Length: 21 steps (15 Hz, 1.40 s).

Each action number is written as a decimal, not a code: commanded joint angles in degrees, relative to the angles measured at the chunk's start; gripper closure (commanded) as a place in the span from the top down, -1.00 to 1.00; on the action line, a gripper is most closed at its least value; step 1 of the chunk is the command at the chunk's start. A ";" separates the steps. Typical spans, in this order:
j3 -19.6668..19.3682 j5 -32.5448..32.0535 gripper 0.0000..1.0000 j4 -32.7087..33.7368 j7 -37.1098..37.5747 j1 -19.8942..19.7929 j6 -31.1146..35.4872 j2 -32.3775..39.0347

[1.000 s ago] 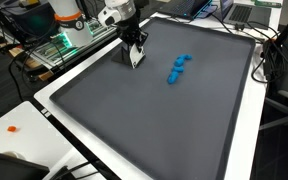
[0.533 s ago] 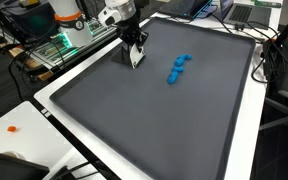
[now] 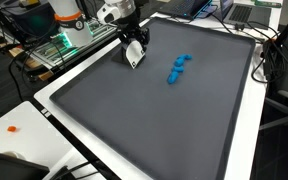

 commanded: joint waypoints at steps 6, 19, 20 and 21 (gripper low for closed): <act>1.16 -20.53 1.00 -1.65 15.78 -4.16 -6.67 -11.07; 6.84 -29.82 1.00 15.16 -0.73 -0.58 -31.54 -17.25; 7.26 -30.04 1.00 16.56 -2.99 -0.24 -32.16 -16.69; 7.54 -30.15 1.00 17.65 -5.42 0.12 -32.36 -16.25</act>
